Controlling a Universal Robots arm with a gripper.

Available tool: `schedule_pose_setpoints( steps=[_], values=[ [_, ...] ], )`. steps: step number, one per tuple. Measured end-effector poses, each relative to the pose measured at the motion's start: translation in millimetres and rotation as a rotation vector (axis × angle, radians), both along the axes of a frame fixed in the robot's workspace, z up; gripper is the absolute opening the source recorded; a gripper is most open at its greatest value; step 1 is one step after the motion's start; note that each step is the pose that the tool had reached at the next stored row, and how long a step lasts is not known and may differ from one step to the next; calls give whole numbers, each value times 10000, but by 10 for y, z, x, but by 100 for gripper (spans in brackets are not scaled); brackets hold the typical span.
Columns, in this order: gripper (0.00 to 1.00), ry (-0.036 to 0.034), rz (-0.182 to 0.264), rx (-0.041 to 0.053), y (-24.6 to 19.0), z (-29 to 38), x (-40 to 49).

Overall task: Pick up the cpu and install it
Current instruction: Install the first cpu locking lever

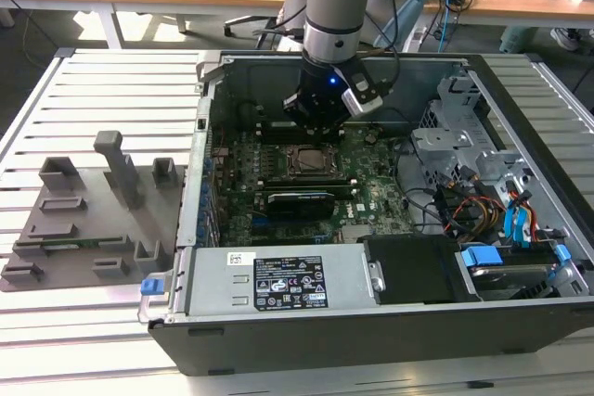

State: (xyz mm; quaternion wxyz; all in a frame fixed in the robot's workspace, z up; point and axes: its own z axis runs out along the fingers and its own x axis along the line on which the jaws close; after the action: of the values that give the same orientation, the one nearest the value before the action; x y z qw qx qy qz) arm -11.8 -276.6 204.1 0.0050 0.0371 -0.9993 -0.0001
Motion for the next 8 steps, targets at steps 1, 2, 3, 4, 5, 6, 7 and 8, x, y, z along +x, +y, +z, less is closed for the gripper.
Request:
schedule_pose_setpoints(
  steps=[1,2,3,4,5,6,7,8],
  values=[
    [11,-1,-48,-5,-5,-5,0],
    [11,1,-128,181,-11,-32,12],
    [11,3,-127,537,-45,-29,12],
    [11,3,-129,536,-70,3,12],
    [11,4,-127,535,-71,17,12],
    [11,3,-127,535,-72,36,12],
    [11,3,-128,536,-73,54,12],
    [11,4,-128,535,-74,71,12]
  ],
)
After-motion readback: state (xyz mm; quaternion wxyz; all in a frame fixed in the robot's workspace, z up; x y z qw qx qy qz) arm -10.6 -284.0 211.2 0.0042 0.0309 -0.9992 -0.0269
